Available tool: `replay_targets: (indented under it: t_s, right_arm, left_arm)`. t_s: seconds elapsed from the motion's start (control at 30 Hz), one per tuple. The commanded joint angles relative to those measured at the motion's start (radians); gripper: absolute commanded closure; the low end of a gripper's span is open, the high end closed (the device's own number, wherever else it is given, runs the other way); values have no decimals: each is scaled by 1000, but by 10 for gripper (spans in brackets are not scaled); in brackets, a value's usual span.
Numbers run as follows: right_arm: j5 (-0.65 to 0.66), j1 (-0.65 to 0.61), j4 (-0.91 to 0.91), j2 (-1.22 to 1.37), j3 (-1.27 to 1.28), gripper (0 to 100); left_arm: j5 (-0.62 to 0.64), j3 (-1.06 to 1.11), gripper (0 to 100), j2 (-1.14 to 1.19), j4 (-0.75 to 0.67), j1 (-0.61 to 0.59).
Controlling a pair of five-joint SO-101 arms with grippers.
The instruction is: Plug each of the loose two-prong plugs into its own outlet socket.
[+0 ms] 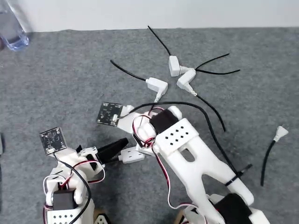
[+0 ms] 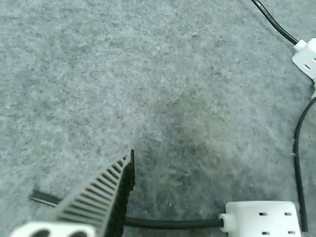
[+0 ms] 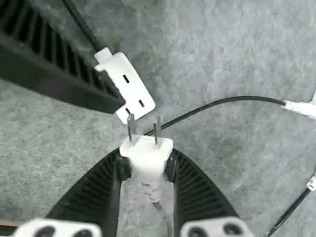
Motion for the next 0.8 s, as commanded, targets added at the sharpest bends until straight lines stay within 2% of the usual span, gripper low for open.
replay_targets:
  t_s: [0.0, 0.77]
  right_arm:
    - [-11, -28, 36, -39, -92, 990]
    - [-71, -104, 7, 36, -140, 990]
  left_arm:
    - [12, -12, 349, -9, -25, 9]
    - [12, -12, 349, -8, -23, 8]
